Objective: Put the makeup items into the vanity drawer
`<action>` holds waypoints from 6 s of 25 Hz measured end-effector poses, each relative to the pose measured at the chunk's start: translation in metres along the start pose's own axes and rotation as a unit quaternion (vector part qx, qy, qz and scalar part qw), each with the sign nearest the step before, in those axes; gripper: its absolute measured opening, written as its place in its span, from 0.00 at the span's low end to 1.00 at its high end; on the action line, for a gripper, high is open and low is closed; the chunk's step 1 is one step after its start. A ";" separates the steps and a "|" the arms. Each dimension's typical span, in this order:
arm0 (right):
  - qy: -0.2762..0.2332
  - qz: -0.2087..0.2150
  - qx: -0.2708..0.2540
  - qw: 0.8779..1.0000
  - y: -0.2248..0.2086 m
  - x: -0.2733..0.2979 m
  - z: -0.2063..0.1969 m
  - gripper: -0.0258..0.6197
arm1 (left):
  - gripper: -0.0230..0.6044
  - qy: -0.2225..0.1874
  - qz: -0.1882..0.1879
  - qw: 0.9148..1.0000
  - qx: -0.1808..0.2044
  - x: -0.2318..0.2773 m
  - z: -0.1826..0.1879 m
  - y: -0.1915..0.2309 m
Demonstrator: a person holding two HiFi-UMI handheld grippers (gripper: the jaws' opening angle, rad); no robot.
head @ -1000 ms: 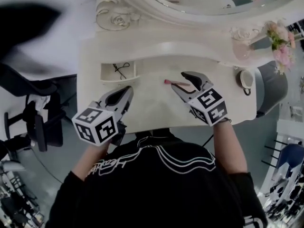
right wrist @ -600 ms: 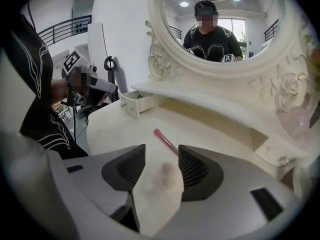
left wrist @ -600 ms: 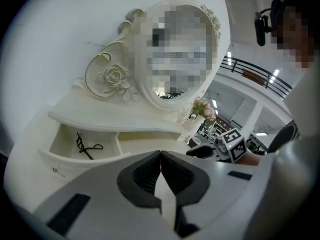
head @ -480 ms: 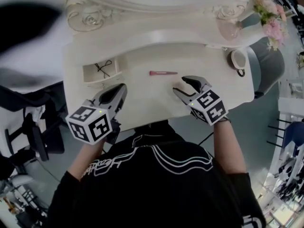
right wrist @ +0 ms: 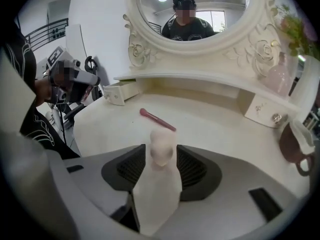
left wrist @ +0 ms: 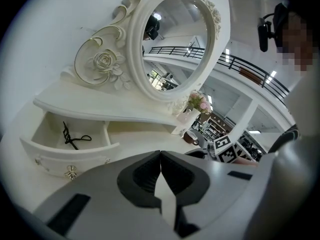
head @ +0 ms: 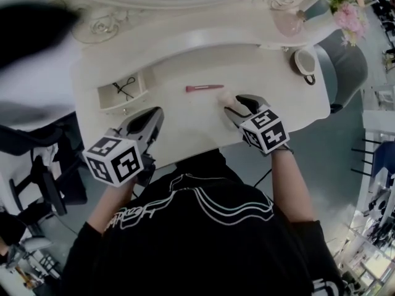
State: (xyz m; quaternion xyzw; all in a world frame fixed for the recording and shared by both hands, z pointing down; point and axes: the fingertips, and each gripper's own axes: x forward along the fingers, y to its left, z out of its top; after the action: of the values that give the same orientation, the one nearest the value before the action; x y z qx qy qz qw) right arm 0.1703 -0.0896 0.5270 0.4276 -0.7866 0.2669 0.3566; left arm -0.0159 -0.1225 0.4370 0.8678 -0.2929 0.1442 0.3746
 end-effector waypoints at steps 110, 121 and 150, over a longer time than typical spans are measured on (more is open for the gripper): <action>0.037 0.105 -0.194 0.975 0.020 0.048 0.063 0.37 | 0.07 -0.107 0.111 0.984 -0.086 -0.076 -0.005 0.033; 0.041 0.118 -0.229 0.965 0.017 0.066 0.051 0.24 | 0.07 -0.110 0.133 0.981 -0.092 -0.080 -0.028 0.038; 0.000 0.153 -0.210 0.966 0.065 0.051 0.114 0.14 | 0.07 -0.087 0.114 0.984 -0.105 -0.077 -0.022 0.067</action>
State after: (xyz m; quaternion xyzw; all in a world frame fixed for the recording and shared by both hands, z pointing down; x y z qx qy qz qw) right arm 0.0568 -0.1650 0.4914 0.2176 -0.8811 0.1471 0.3933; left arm -0.1183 -0.1122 0.4534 0.7936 -0.4351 0.0780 0.4181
